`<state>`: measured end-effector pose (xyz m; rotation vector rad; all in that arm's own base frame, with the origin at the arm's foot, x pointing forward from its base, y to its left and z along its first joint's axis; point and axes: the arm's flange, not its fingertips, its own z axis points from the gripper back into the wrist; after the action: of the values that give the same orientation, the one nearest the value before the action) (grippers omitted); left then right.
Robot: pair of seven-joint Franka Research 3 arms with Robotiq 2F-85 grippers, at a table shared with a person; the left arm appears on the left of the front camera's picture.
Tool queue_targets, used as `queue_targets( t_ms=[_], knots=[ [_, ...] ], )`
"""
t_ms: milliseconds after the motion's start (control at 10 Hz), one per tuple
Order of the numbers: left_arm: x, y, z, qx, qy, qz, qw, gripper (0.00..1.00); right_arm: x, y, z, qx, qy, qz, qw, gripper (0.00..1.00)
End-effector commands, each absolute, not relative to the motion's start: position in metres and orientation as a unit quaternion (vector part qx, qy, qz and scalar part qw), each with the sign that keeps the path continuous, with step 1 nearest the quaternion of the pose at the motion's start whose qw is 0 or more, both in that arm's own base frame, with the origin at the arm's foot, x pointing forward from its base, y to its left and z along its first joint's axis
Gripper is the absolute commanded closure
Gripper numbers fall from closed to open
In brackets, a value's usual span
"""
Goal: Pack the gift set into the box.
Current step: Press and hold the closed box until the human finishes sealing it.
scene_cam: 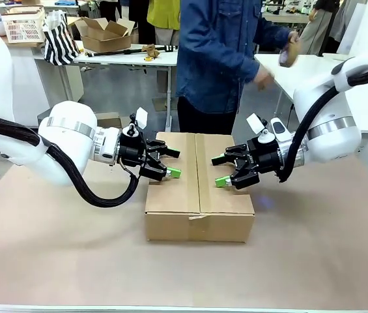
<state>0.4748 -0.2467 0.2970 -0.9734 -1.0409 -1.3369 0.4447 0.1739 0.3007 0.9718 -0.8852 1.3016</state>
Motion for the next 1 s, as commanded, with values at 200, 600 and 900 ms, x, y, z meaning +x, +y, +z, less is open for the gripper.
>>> queue_targets(
  t_ms=[200, 600, 900],
  knots=[
    [0.4739, -0.2455, 0.2953, -0.414, -0.441, -0.567, 0.559, 0.0, 0.4441, 0.1765, 0.2977, 0.412, -0.381, 0.564, 0.605, 0.0],
    [0.4739, -0.2455, 0.2953, -0.414, -0.441, -0.567, 0.559, 0.0, 0.4441, 0.1765, 0.2977, 0.412, -0.381, 0.564, 0.605, 0.0],
    [0.4739, -0.2455, 0.2953, -0.414, -0.441, -0.567, 0.559, 0.0, 0.4441, 0.1765, 0.2977, 0.412, -0.381, 0.564, 0.605, 0.0]
  ],
)
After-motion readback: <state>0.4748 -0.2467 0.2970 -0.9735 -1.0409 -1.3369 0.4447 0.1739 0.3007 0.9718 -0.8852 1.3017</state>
